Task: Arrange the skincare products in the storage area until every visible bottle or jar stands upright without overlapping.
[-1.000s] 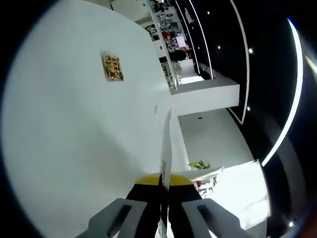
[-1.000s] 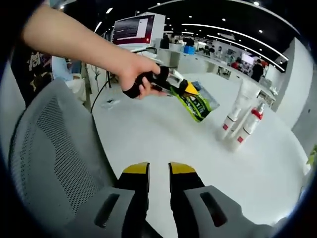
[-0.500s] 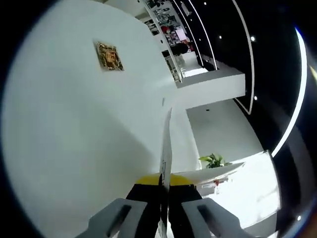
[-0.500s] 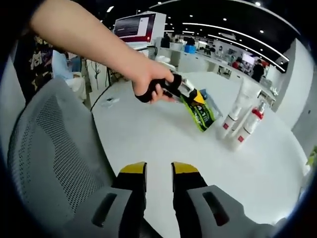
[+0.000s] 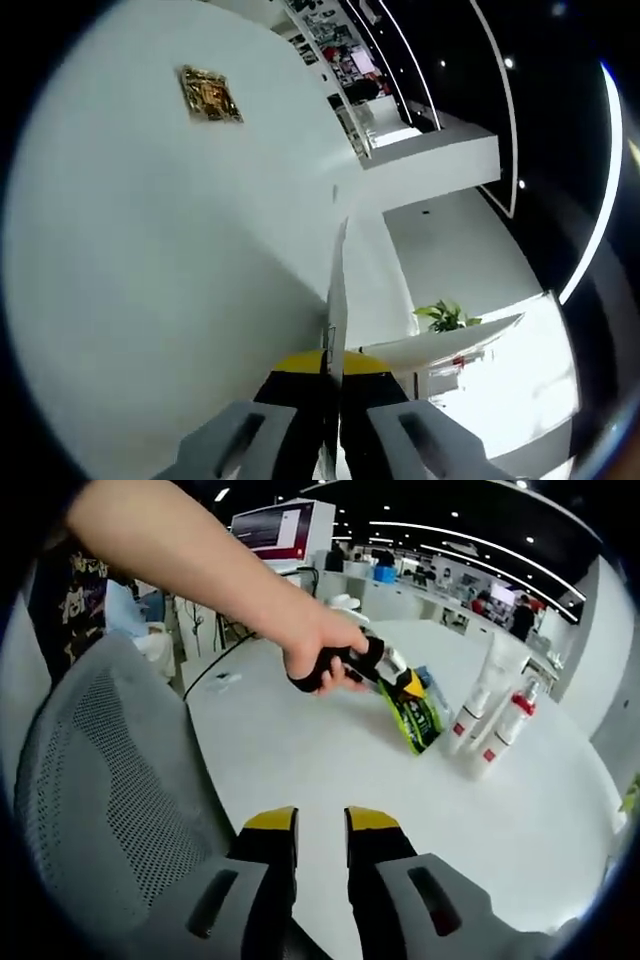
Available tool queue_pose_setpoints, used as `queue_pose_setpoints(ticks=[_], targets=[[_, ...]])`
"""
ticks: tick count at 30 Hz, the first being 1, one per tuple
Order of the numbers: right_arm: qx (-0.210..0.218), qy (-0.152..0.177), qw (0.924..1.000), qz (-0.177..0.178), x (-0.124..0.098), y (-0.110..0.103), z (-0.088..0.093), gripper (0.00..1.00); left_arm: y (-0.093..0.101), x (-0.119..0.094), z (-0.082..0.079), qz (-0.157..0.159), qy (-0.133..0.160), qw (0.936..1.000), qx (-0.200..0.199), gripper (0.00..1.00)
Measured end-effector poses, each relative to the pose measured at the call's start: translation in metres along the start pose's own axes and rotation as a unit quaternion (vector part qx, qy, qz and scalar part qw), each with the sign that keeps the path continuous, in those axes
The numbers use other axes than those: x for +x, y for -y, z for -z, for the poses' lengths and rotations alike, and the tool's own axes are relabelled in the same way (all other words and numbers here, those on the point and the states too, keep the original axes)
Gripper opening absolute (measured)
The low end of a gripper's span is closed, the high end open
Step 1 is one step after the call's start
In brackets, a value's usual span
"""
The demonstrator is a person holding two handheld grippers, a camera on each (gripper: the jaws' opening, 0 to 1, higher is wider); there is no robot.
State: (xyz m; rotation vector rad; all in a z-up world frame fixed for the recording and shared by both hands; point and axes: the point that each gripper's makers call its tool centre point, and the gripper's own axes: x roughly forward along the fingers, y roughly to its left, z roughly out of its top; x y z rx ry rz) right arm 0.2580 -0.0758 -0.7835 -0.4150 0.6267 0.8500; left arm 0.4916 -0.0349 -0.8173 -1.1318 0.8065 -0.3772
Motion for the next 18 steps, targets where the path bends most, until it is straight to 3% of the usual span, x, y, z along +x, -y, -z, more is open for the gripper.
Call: queue_pose_setpoints(ticks=[3, 5, 8, 16, 18], targets=[[0.0, 0.0, 1.0, 0.002, 0.0, 0.001, 0.0, 0.17, -0.007, 0.002, -0.005, -0.016, 0.0, 0.9996, 0.022, 0.04], [0.004, 0.0, 1.0, 0.006, -0.001, 0.003, 0.0, 0.17, -0.014, 0.001, -0.009, -0.038, 0.004, 0.9971, 0.066, 0.06], [0.003, 0.0, 1.0, 0.007, -0.001, 0.003, 0.0, 0.17, -0.012, 0.001, -0.008, -0.042, -0.006, 0.9956, 0.083, 0.15], [0.003, 0.0, 1.0, 0.004, -0.001, 0.002, 0.0, 0.17, -0.021, -0.003, -0.008, -0.084, -0.034, 0.9758, 0.199, 0.23], [0.001, -0.001, 1.0, 0.002, 0.0, 0.001, 0.0, 0.17, -0.025, -0.005, -0.004, -0.092, -0.054, 0.9664, 0.234, 0.28]])
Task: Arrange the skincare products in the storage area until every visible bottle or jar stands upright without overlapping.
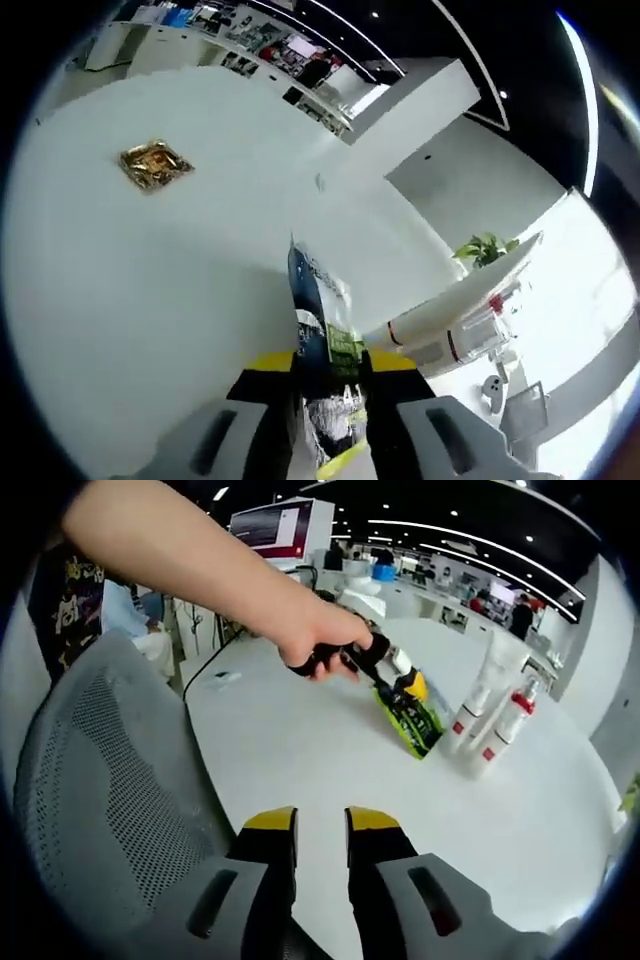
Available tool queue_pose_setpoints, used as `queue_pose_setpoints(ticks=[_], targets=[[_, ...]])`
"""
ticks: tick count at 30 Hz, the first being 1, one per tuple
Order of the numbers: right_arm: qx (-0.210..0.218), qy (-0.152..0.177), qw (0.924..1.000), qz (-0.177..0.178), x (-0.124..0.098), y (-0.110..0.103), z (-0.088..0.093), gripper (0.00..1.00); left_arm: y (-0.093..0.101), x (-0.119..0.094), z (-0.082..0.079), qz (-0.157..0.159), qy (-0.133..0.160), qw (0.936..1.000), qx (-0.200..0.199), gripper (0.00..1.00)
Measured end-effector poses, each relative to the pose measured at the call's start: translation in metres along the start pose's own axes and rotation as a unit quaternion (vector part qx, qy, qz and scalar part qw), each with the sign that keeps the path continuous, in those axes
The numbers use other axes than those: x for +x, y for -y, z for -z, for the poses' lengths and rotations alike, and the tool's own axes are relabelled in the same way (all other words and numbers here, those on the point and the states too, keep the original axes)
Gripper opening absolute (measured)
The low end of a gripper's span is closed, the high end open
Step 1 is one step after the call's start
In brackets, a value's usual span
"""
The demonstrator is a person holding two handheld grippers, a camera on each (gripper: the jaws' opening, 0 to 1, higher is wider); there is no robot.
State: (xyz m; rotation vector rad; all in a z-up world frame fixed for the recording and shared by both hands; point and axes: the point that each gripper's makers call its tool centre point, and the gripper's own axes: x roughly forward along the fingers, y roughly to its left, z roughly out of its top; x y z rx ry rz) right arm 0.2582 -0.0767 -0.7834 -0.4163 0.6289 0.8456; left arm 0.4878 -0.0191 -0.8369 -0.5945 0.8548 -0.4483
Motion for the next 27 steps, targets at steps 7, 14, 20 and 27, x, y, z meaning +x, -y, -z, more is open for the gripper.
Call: queue_pose_setpoints(ticks=[7, 14, 20, 27], targets=[[0.0, 0.001, 1.0, 0.0, 0.0, 0.0, 0.0, 0.16, -0.012, -0.003, 0.006, -0.04, -0.016, 0.9935, 0.105, 0.45], [-0.002, 0.0, 1.0, 0.0, 0.0, 0.0, 0.0, 0.16, -0.012, -0.001, 0.003, -0.058, -0.017, 0.982, 0.179, 0.54], [-0.002, 0.003, 1.0, 0.001, -0.001, 0.001, -0.001, 0.15, -0.008, 0.007, 0.0, -0.049, -0.023, 0.9823, 0.179, 0.58], [0.0, 0.003, 1.0, 0.003, -0.001, 0.002, -0.001, 0.15, -0.005, 0.009, -0.001, -0.037, -0.021, 0.9828, 0.179, 0.58]])
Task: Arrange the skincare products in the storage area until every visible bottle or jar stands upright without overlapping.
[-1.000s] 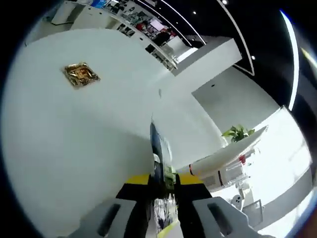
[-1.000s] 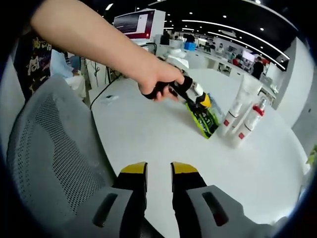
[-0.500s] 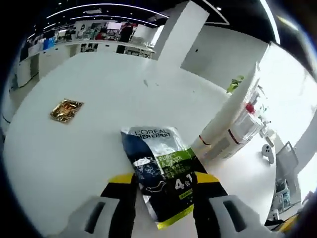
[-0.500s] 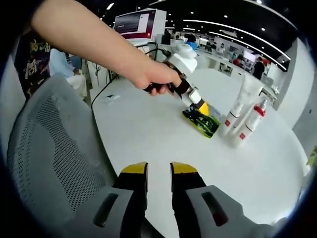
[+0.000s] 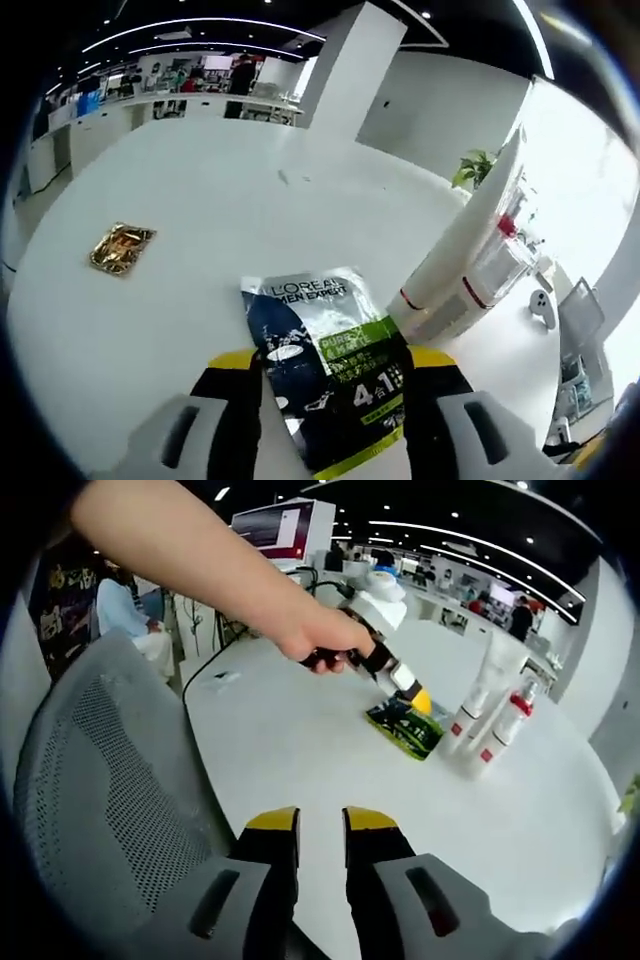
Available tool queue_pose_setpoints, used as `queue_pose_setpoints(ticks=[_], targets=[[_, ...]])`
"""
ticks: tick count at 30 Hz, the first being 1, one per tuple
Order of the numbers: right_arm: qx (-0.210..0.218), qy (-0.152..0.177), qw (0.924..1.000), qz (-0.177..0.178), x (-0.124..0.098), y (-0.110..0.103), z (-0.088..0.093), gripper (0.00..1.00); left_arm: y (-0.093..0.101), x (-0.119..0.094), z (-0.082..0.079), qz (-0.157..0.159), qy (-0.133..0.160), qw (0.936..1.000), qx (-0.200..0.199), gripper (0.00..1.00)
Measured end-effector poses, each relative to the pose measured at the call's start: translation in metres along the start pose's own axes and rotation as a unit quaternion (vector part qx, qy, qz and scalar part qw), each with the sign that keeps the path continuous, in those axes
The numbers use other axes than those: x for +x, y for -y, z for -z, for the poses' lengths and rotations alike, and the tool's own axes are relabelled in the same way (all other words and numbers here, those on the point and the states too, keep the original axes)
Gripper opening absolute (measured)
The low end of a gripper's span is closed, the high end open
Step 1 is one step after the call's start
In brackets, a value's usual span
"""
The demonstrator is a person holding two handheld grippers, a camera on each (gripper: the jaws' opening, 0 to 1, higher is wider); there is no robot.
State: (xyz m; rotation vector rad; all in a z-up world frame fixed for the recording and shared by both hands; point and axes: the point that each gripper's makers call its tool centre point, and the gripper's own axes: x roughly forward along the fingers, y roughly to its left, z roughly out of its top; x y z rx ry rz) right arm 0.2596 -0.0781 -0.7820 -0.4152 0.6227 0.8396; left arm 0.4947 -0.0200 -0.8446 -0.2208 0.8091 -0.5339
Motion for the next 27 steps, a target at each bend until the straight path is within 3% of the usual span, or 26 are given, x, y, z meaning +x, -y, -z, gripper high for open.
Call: queue_pose_setpoints(ticks=[3, 7, 12, 14, 17, 19, 21, 23, 24, 27], targets=[[-0.003, 0.001, 1.0, 0.002, 0.0, 0.0, 0.0, 0.15, -0.004, -0.007, 0.001, -0.006, -0.001, 1.0, 0.002, 0.61], [-0.026, -0.003, 0.9996, 0.003, -0.001, 0.0, 0.0, 0.02, -0.006, -0.024, 0.0, -0.015, 0.013, 0.9998, 0.005, 0.62], [-0.004, 0.007, 0.9999, -0.007, -0.002, -0.003, -0.003, 0.04, 0.0, -0.061, -0.006, -0.015, 0.043, 0.9985, 0.029, 0.63], [0.0, 0.005, 1.0, -0.008, -0.002, -0.003, -0.002, 0.04, -0.004, -0.081, -0.002, -0.029, 0.042, 0.9979, 0.04, 0.63], [-0.002, 0.008, 0.9999, -0.009, -0.002, -0.004, -0.003, 0.05, -0.026, -0.115, 0.007, -0.077, 0.057, 0.9952, 0.021, 0.63], [-0.004, 0.009, 0.9999, -0.008, -0.002, -0.004, -0.004, 0.05, -0.042, -0.136, 0.021, -0.105, 0.039, 0.9934, 0.026, 0.64], [-0.005, 0.01, 0.9999, -0.009, -0.002, -0.005, -0.004, 0.06, -0.051, -0.152, 0.032, -0.11, 0.027, 0.9931, 0.03, 0.63], [-0.006, 0.01, 0.9999, -0.009, -0.002, -0.005, -0.004, 0.06, -0.057, -0.164, 0.047, -0.108, -0.001, 0.9937, 0.03, 0.64], [-0.007, 0.012, 0.9999, -0.009, -0.003, -0.005, -0.005, 0.06, -0.07, -0.179, 0.064, -0.121, -0.035, 0.9915, 0.031, 0.65], [-0.006, 0.014, 0.9999, -0.007, -0.003, -0.004, -0.005, 0.07, -0.084, -0.2, 0.083, -0.141, -0.071, 0.9873, 0.018, 0.66]])
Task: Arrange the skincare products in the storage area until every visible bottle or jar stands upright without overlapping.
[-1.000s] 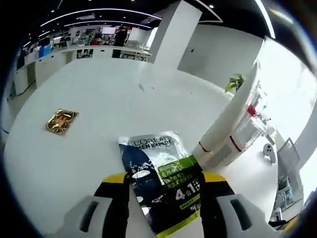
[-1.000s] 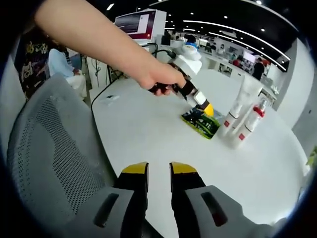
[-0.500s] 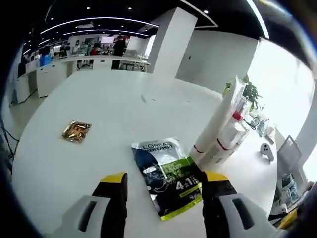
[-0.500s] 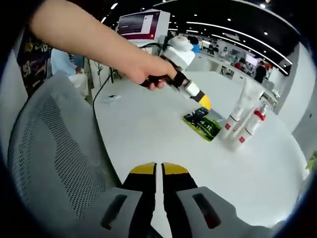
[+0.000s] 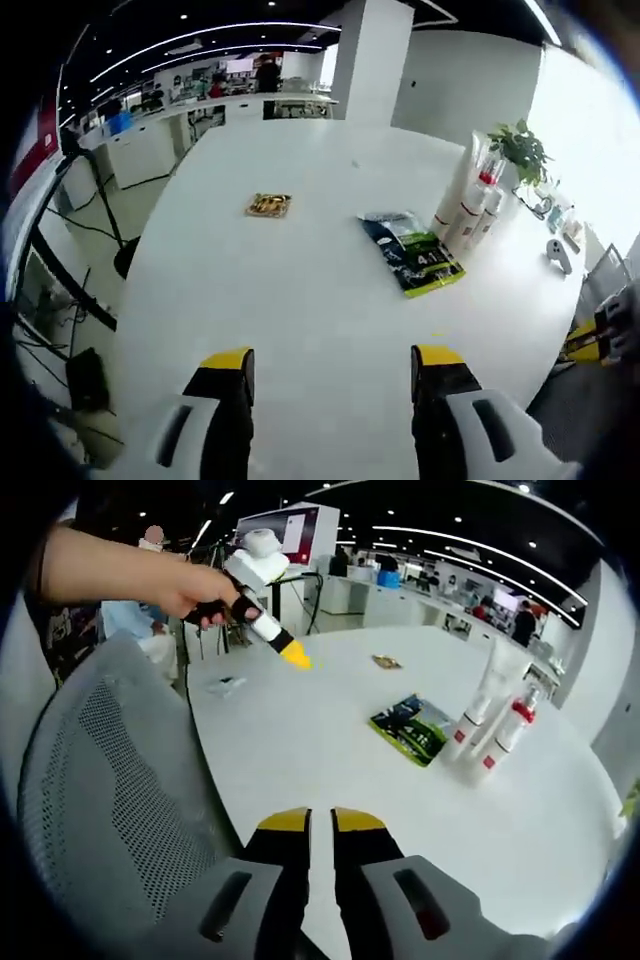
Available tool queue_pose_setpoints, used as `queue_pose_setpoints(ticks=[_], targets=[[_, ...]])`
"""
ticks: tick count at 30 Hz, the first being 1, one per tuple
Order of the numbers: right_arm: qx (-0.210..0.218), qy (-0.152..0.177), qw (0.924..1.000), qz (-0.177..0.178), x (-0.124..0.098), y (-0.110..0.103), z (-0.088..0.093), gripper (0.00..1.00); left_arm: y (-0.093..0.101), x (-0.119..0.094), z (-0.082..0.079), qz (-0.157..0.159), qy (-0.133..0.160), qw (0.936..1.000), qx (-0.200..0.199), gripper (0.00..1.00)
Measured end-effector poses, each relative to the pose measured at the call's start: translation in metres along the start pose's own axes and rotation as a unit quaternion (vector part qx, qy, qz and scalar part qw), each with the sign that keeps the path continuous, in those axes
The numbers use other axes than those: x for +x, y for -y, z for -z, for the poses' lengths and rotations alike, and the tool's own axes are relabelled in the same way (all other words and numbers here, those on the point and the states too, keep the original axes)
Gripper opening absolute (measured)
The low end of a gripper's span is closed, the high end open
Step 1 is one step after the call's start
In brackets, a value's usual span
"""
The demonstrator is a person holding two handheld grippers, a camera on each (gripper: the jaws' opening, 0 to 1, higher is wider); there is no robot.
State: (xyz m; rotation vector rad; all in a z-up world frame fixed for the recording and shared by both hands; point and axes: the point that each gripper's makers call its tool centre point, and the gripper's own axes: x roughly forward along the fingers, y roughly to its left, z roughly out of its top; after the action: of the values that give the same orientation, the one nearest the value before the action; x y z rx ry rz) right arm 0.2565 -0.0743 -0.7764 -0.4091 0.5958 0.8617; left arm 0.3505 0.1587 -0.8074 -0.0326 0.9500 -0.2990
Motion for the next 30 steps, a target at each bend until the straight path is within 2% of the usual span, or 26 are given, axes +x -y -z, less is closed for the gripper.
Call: queue_pose_setpoints(ticks=[1, 4, 6, 7, 8, 9, 11, 13, 14, 16, 18, 21, 23, 26, 27, 30], targets=[[-0.001, 0.001, 1.0, 0.0, 0.0, 0.0, 0.0, 0.07, -0.005, -0.004, 0.006, -0.005, -0.011, 0.9999, 0.005, 0.67], [-0.006, 0.003, 1.0, -0.001, -0.001, -0.002, -0.001, 0.07, -0.015, -0.019, 0.03, 0.008, -0.06, 0.9941, 0.09, 0.67], [-0.007, 0.005, 1.0, 0.0, -0.001, -0.001, -0.002, 0.08, -0.014, -0.027, 0.051, 0.035, -0.101, 0.9834, 0.147, 0.62], [-0.007, 0.005, 1.0, 0.001, -0.001, -0.001, -0.002, 0.08, -0.02, -0.03, 0.057, 0.029, -0.114, 0.9777, 0.174, 0.57], [-0.007, 0.004, 1.0, 0.002, -0.001, 0.0, -0.001, 0.08, -0.03, -0.034, 0.063, 0.008, -0.127, 0.974, 0.188, 0.55], [-0.005, 0.004, 1.0, 0.004, -0.002, 0.001, -0.001, 0.08, -0.031, -0.036, 0.067, 0.013, -0.135, 0.9711, 0.197, 0.56], [-0.003, 0.004, 1.0, 0.004, -0.002, 0.001, -0.001, 0.09, -0.033, -0.038, 0.072, 0.022, -0.137, 0.9675, 0.212, 0.6], [-0.004, 0.004, 1.0, 0.003, -0.002, 0.001, -0.002, 0.09, -0.042, -0.039, 0.079, 0.019, -0.157, 0.9573, 0.242, 0.63], [-0.006, 0.006, 1.0, 0.002, -0.002, 0.0, -0.002, 0.09, -0.046, -0.038, 0.082, 0.02, -0.166, 0.9499, 0.264, 0.64], [-0.007, 0.005, 1.0, 0.003, -0.001, 0.0, -0.002, 0.09, -0.05, -0.036, 0.087, 0.028, -0.172, 0.9422, 0.286, 0.63], [-0.004, 0.005, 1.0, 0.005, -0.002, 0.002, -0.002, 0.09, -0.052, -0.033, 0.091, 0.032, -0.177, 0.9397, 0.291, 0.62], [0.0, 0.004, 1.0, 0.006, -0.001, 0.003, -0.001, 0.1, -0.053, -0.03, 0.099, 0.046, -0.192, 0.9263, 0.321, 0.62], [0.0, 0.002, 1.0, 0.006, -0.001, 0.003, -0.001, 0.1, -0.055, -0.027, 0.103, 0.052, -0.197, 0.9221, 0.329, 0.62], [0.0, 0.003, 1.0, 0.006, -0.001, 0.002, -0.001, 0.1, -0.059, -0.024, 0.105, 0.052, -0.196, 0.9227, 0.328, 0.57], [0.0, 0.002, 1.0, 0.006, -0.001, 0.003, -0.001, 0.09, -0.057, -0.022, 0.106, 0.062, -0.188, 0.9229, 0.33, 0.55], [0.002, 0.002, 1.0, 0.007, -0.001, 0.003, -0.001, 0.1, -0.059, -0.021, 0.109, 0.061, -0.193, 0.9174, 0.343, 0.54]])
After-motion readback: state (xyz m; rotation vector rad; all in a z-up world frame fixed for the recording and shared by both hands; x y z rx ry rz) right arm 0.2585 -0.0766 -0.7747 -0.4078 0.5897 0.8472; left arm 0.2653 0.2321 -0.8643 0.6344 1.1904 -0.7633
